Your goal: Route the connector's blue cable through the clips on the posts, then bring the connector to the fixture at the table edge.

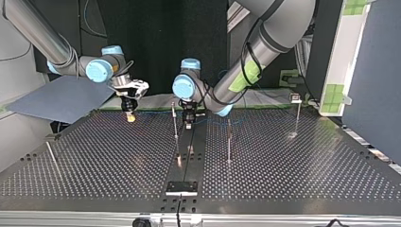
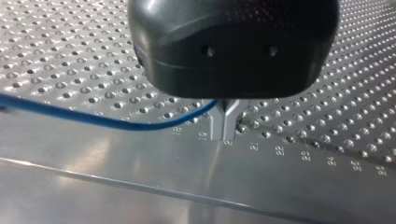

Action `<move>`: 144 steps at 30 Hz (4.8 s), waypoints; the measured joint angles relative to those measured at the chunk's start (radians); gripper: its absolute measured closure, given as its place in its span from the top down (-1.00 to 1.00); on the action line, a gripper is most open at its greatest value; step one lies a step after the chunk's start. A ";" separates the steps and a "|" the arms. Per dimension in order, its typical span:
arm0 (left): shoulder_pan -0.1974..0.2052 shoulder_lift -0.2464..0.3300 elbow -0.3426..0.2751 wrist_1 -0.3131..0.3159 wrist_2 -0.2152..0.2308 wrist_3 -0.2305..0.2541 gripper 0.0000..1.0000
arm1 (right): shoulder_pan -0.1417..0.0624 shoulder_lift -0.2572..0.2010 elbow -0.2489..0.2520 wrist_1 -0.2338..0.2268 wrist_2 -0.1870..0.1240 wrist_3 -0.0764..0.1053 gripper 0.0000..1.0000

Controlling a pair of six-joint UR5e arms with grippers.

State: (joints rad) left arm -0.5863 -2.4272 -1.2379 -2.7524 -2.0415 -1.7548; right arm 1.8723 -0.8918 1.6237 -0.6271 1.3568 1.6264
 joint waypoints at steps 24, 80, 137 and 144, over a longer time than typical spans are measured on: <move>0.023 -0.022 0.037 -0.016 -0.002 0.009 -0.95 | -0.009 0.034 -0.083 0.025 -0.026 0.004 -1.00; -0.049 0.089 -0.070 -0.063 -0.054 0.145 1.00 | -0.004 0.055 -0.100 0.064 -0.045 0.002 -1.00; -0.166 0.146 -0.242 -0.025 -0.108 0.148 1.00 | 0.003 0.055 -0.099 0.076 -0.046 0.007 -1.00; -0.167 0.146 -0.242 -0.024 -0.107 0.126 1.00 | 0.003 0.055 -0.099 0.077 -0.057 0.008 -1.00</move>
State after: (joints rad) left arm -0.7535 -2.2817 -1.4799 -2.7761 -2.1481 -1.6285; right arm 1.8753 -0.8371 1.5244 -0.5498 1.2996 1.6339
